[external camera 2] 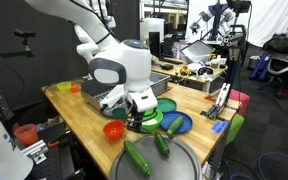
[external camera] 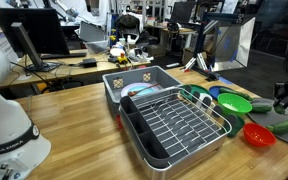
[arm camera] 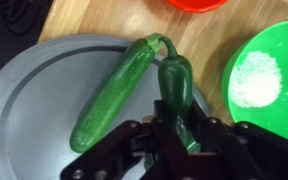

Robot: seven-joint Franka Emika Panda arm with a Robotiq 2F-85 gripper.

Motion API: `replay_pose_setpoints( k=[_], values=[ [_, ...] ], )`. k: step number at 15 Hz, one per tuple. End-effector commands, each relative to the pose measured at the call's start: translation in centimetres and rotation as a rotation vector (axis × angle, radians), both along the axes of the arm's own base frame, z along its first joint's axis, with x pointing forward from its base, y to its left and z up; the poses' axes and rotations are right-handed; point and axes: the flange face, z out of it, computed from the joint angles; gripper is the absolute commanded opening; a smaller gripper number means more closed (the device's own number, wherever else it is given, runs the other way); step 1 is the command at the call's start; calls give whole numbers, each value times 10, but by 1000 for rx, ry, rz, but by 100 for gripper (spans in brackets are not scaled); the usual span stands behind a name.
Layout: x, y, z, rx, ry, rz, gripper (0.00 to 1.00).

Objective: Take the zucchini on the green plate and put it on the grey plate

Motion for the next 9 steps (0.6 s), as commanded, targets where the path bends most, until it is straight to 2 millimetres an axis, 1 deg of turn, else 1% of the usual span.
replay_pose_setpoints(
  k=[1, 4, 7, 8, 9],
  values=[
    [-1, -19, -23, 4, 36, -188, 7],
    [1, -26, -39, 17, 58, -311, 7],
    [5, -27, -43, 54, 58, -362, 7],
    [1, -25, -43, 27, 67, -327, 27],
    [3, -25, -44, 32, 64, -337, 27]
  ],
)
